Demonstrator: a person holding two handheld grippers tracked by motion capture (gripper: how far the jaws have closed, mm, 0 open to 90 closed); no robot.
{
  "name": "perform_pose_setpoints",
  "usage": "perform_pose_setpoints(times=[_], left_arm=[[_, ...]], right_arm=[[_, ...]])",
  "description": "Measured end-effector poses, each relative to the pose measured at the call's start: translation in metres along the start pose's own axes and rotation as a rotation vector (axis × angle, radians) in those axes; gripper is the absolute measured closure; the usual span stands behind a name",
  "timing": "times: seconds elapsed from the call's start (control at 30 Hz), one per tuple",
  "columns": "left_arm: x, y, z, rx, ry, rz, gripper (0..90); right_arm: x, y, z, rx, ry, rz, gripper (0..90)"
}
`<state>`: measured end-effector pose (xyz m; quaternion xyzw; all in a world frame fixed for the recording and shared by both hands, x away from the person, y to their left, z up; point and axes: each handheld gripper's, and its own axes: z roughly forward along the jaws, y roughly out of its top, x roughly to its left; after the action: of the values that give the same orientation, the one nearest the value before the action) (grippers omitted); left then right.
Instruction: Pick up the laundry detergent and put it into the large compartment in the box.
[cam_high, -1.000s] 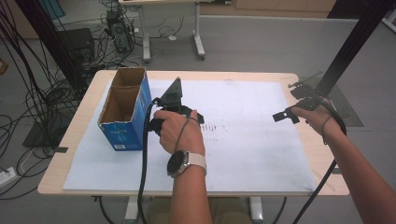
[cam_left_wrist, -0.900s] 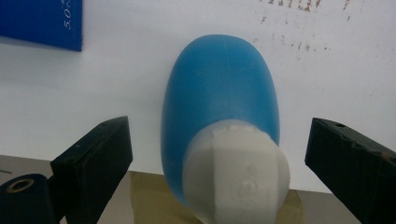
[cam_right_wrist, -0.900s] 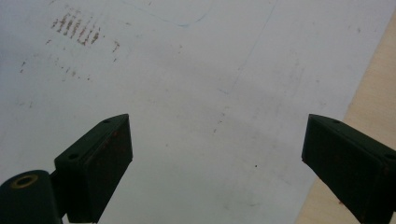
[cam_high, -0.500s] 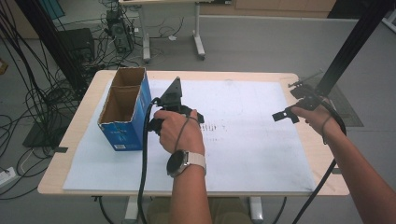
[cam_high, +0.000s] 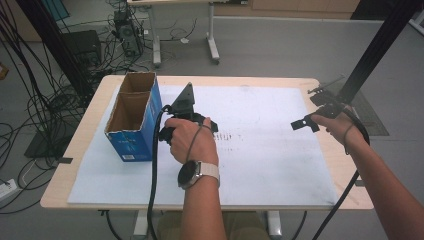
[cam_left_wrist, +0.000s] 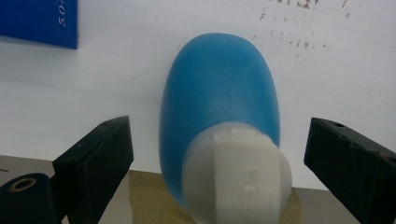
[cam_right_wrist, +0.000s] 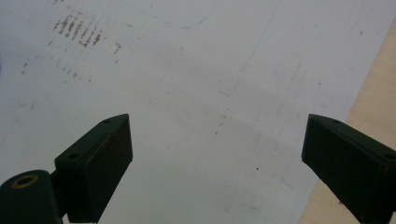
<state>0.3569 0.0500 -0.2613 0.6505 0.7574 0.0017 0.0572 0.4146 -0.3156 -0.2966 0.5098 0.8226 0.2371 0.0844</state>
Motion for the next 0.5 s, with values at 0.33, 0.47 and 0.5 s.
perform_pose_setpoints(times=[0.33,0.47,0.5], left_arm=[[0.0,0.002,0.006,0.016,0.005,-0.002,8.6],[0.001,0.003,0.011,0.026,0.002,0.002,8.6],[0.001,0.003,0.012,0.027,0.002,0.002,8.6]], right_arm=[[-0.002,-0.002,0.004,0.001,0.005,0.004,8.6],[-0.003,-0.003,0.005,0.004,0.008,0.004,8.6],[-0.003,-0.003,0.006,0.004,0.009,0.004,8.6]])
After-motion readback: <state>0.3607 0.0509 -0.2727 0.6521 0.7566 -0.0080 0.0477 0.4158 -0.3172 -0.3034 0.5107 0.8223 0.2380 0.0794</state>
